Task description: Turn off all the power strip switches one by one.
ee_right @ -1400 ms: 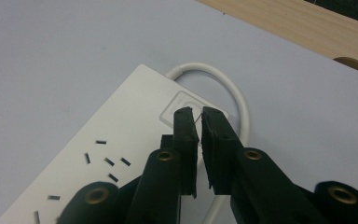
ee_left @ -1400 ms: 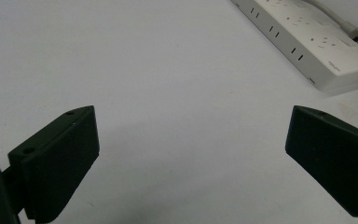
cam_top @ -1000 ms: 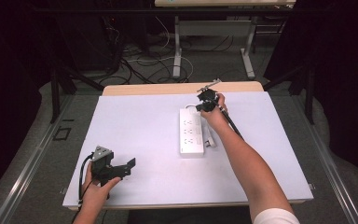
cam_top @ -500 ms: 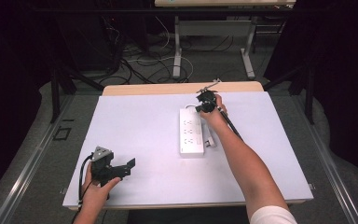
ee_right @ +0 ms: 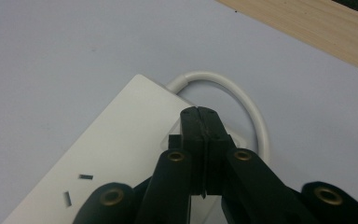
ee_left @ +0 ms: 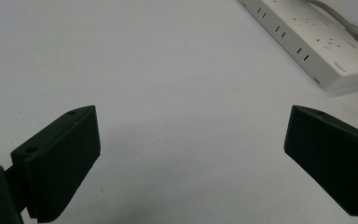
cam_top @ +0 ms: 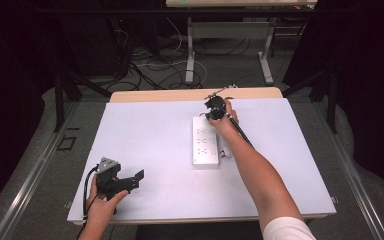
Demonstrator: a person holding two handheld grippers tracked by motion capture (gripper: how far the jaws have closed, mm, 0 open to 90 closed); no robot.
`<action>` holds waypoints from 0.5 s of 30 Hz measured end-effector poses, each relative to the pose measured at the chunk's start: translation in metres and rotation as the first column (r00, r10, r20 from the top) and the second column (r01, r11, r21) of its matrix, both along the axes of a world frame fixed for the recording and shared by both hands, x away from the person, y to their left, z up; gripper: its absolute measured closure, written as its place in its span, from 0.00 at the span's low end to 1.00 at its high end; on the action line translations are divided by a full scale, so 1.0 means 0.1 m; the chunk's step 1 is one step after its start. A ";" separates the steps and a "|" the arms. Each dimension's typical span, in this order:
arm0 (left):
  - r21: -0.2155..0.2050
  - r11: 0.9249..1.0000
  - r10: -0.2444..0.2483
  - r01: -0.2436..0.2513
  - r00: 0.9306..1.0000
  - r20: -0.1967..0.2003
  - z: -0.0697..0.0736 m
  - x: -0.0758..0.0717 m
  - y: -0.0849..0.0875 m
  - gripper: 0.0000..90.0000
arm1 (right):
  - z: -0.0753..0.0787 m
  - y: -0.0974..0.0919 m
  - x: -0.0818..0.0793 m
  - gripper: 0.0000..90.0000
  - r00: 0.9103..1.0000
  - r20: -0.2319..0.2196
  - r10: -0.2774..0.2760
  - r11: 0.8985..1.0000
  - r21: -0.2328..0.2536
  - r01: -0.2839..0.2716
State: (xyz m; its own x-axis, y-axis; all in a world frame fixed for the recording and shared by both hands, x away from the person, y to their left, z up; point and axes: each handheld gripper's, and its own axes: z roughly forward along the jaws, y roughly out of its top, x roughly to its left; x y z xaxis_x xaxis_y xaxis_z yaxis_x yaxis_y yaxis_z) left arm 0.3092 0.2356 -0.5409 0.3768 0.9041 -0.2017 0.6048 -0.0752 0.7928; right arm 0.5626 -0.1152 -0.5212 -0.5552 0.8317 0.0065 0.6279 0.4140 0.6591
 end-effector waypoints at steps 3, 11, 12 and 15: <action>0.000 1.000 -0.002 0.002 1.000 0.000 0.00 0.00 0.00 0.04 | -0.03 0.01 0.01 1.00 1.000 0.014 -0.018 1.000 -0.007 0.018; 0.003 1.000 -0.007 0.007 1.000 0.003 0.01 -0.02 -0.01 0.04 | -0.05 -0.02 0.03 1.00 1.000 -0.017 -0.026 1.000 0.015 0.026; 0.005 1.000 -0.007 0.007 1.000 0.003 0.01 -0.02 -0.02 0.04 | -0.05 -0.02 0.02 1.00 0.999 -0.029 -0.035 0.999 0.009 0.035; 0.004 1.000 -0.006 0.006 1.000 0.004 0.01 -0.02 -0.01 0.04 | -0.05 -0.02 0.01 1.00 0.999 -0.019 -0.036 0.999 0.003 0.036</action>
